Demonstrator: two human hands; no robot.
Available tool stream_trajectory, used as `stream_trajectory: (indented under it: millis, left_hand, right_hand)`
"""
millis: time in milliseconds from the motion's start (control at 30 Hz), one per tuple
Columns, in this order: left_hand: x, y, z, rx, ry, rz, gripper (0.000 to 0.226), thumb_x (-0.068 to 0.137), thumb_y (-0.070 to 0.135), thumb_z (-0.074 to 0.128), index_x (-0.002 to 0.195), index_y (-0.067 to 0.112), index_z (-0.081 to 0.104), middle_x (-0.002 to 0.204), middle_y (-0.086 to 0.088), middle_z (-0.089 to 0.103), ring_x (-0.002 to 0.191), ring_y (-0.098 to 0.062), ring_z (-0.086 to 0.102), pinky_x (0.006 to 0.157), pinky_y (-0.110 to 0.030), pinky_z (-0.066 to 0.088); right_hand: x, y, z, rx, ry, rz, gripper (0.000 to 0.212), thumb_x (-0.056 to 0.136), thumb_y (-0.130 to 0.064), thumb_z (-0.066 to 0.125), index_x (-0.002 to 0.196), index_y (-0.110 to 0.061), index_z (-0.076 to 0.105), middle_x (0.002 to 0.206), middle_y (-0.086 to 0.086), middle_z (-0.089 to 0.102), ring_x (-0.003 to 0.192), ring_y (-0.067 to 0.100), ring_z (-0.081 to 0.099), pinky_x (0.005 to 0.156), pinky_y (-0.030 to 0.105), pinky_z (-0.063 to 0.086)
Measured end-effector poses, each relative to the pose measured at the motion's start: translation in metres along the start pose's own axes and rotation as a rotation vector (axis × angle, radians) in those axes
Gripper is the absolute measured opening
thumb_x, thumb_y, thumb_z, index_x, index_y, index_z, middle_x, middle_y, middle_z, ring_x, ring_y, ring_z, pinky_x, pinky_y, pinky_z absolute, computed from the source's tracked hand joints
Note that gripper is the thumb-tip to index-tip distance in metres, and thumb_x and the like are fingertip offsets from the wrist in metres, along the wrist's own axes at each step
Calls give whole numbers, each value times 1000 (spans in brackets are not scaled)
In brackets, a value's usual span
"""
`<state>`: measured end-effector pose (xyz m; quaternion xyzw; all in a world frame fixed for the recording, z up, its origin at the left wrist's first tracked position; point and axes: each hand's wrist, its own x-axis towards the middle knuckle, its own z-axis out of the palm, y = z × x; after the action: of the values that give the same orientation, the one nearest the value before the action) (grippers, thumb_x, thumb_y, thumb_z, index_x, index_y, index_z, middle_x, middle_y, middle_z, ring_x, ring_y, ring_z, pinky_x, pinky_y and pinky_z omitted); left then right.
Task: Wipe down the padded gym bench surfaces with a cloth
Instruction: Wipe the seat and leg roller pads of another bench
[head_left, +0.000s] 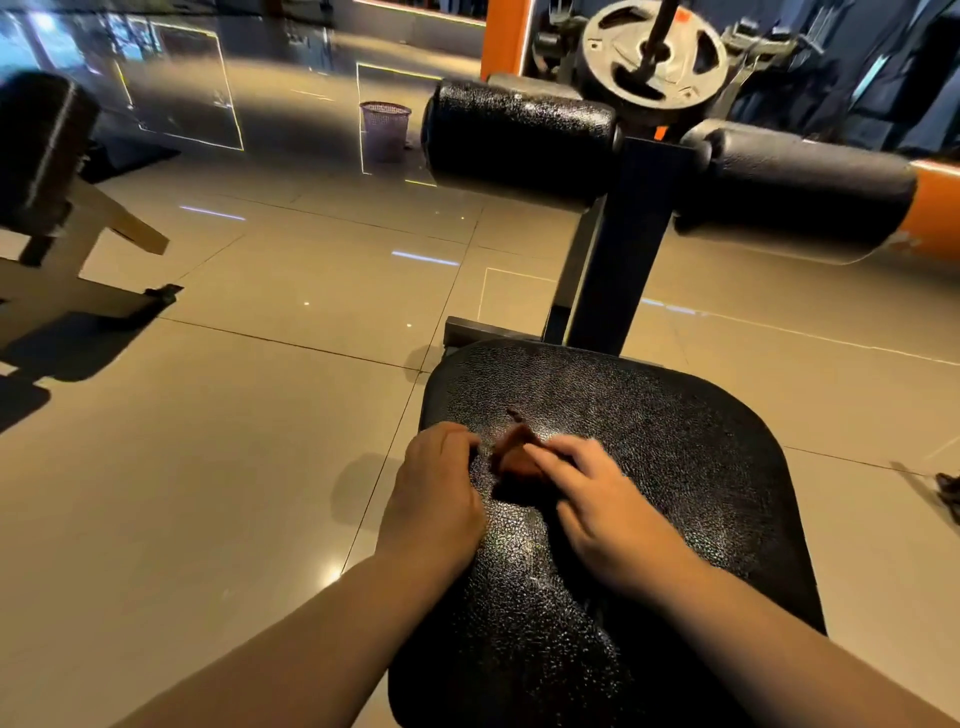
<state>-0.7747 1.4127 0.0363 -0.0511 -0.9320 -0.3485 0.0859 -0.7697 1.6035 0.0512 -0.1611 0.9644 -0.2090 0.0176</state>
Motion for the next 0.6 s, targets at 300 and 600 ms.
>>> stream_trajectory:
  millis: [300,600]
  left_hand:
    - [-16,10,7,65,-7,8,48,92,17,45,140,11,41,143,-6,40,134,-22,37,113,-32,29]
    - [-31,12,3,-54,95,-77,39,84,2,50,121,17,54,132,-2,46,128,-20,38,110,-31,32]
  right_hand:
    - [3,-26,12,95,-65,-55,60,95,-18,41,155,-22,34,159,-4,27,145,8,21,125,25,3]
    - [38,-41,17,37,31,111,63,101,-11,41,160,-19,21,166,-2,13,154,27,7,125,42,-2]
